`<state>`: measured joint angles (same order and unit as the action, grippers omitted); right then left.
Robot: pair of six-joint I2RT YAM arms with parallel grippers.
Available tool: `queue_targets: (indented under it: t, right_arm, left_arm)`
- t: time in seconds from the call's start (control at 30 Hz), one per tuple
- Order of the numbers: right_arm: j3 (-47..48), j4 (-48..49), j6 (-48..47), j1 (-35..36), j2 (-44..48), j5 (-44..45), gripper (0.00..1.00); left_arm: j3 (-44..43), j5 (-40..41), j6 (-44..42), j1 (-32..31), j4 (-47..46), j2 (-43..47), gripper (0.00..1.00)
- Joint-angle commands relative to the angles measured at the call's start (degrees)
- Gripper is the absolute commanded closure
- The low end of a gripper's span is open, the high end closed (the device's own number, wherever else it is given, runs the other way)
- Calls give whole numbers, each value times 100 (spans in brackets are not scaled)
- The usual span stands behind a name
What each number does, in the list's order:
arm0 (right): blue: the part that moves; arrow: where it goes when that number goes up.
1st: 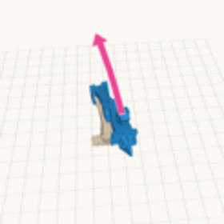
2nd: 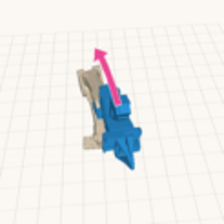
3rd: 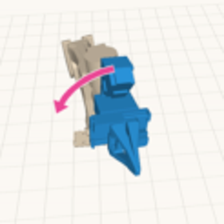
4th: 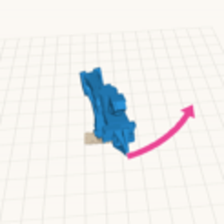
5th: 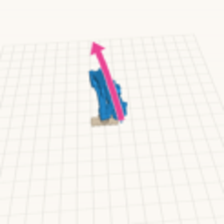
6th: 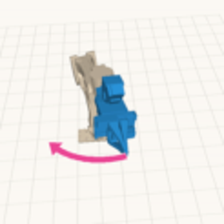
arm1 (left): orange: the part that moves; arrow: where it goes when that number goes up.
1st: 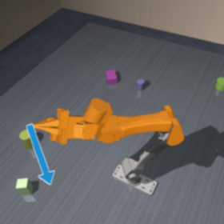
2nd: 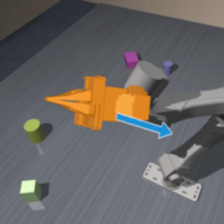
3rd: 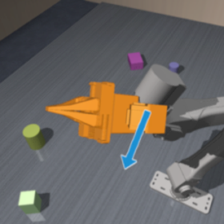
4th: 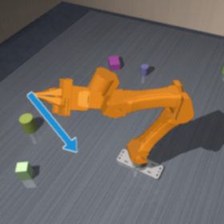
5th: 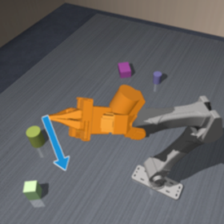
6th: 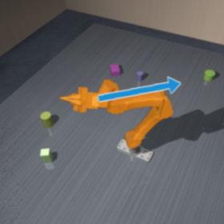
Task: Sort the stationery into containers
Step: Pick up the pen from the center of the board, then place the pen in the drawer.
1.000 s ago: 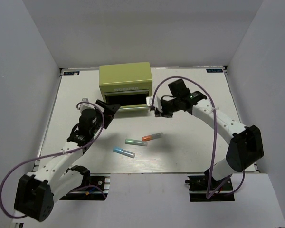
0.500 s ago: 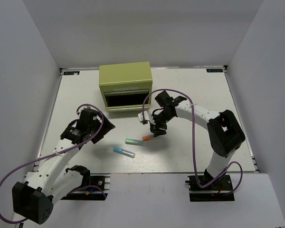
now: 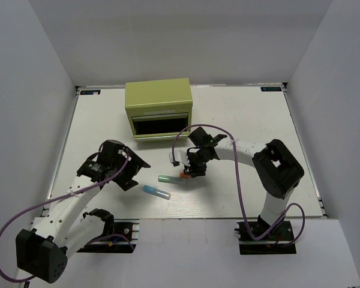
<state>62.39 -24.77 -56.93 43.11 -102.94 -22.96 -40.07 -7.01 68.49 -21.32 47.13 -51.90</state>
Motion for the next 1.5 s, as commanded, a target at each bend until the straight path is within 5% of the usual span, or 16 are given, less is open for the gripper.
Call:
queue_targets:
  t: [0.0, 0.1, 0.23, 0.37, 0.57, 0.6, 0.83, 0.93, 1.13, 1.33, 1.47]
  right_arm:
    - [-130, 482, 226, 39, -95, 424, 46]
    - [-280, 579, 278, 57, -104, 547, 55]
    - [-315, 431, 314, 39, 106, 460, 89]
    - [62, 45, 305, -31, 641, 162, 100]
    - [1352, 52, 226, -66, 846, -156, 100]
    - [1468, 165, 226, -49, 793, -156, 100]
    - [3092, 464, 226, 13, -428, 248, 100]
    - [3506, 588, 200, 30, -964, 546, 100]
    - [4237, 640, 156, 22, -1694, 933, 98]
    - [4211, 694, 217, 22, -1757, 1101, 63]
    - [4001, 579, 305, -5, -1380, 811, 58]
  left_arm:
    - [122, -503, 674, 32, -249, 31, 6]
    - [123, -504, 815, 32, -170, -109, 6]
    - [-79, -504, 737, -30, 41, -382, 6]
    - [-456, -197, -131, -30, 94, -593, 7]
    - [-695, -660, -2829, -30, -834, -322, 28]
    - [-695, -827, -3145, -30, -1029, -251, 38]
    - [-896, -1339, -4668, -30, -883, -277, 41]
    - [-950, -1207, -4573, -30, -504, -347, 35]
    - [-827, -1040, -3371, -30, -275, -136, 9]
    - [-317, -1048, -1744, -30, -187, -136, 5]
    - [-123, -1163, -1146, -30, -414, -136, 4]
